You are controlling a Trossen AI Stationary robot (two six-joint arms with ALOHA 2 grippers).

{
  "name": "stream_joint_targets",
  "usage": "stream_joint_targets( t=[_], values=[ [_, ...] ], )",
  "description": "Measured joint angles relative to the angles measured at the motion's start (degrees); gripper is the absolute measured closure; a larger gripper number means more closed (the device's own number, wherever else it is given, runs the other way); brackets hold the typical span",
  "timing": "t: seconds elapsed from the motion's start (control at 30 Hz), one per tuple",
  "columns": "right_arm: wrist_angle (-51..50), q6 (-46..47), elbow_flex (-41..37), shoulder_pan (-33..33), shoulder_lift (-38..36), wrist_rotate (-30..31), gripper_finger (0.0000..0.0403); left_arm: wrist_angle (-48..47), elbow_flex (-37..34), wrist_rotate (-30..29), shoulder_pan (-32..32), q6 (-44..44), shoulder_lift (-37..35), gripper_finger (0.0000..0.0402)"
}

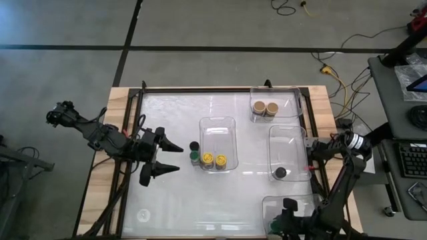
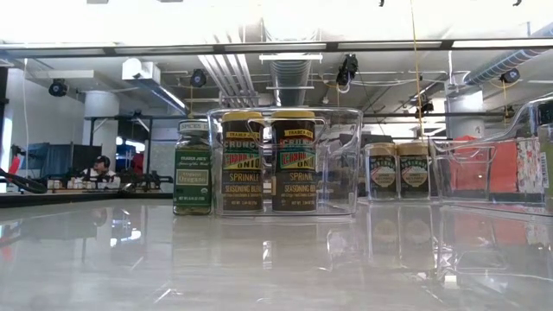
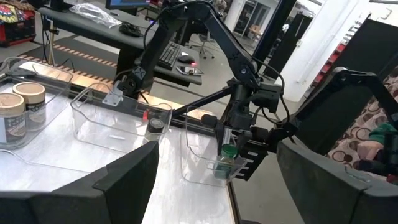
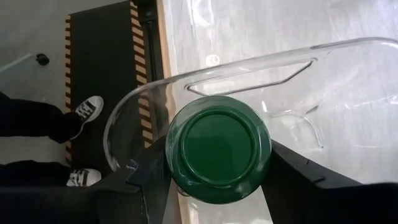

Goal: Sort spices by type
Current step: Put the left green seasoning bottle into the bottom transparent bin

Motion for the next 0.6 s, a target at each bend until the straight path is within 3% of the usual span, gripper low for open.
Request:
stream_joint_targets(
  t=[0.6],
  values=[
    [0.41, 0.84, 0.15, 0.08, 1.81, 0.30, 0.0207, 0.07, 0.00, -0.07, -0.01, -0.57, 0.06, 0.0091]
  ],
)
